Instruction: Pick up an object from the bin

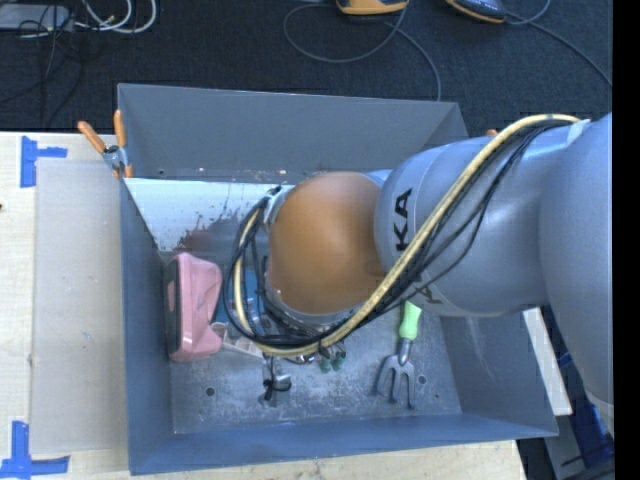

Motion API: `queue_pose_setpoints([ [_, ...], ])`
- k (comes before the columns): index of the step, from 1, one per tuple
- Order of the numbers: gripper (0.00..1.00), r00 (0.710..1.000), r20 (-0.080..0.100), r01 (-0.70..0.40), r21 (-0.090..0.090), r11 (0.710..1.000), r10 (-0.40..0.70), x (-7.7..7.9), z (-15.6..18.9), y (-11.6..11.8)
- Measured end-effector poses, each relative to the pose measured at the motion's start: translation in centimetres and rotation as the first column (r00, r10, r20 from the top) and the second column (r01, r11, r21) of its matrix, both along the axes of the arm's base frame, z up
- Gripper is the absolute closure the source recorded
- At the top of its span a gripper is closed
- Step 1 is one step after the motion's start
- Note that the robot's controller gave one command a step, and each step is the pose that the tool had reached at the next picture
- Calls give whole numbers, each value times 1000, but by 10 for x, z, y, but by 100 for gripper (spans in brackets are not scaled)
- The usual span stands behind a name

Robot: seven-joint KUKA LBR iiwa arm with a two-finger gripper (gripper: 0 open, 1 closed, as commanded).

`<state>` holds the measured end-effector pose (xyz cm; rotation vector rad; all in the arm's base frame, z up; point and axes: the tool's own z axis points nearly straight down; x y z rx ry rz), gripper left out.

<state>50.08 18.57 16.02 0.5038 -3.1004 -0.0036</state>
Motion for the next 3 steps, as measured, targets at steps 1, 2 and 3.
queue_pose_setpoints([
  [1, 0, 997, 5, -75, -2, 997, 75, 5, -58, -17],
  [2, 0, 997, -9, -80, -7, 997, 80, 16, -80, 8],
  [3, 0, 998, 11, -55, -18, 998, 55, 4, -74, 24],
])
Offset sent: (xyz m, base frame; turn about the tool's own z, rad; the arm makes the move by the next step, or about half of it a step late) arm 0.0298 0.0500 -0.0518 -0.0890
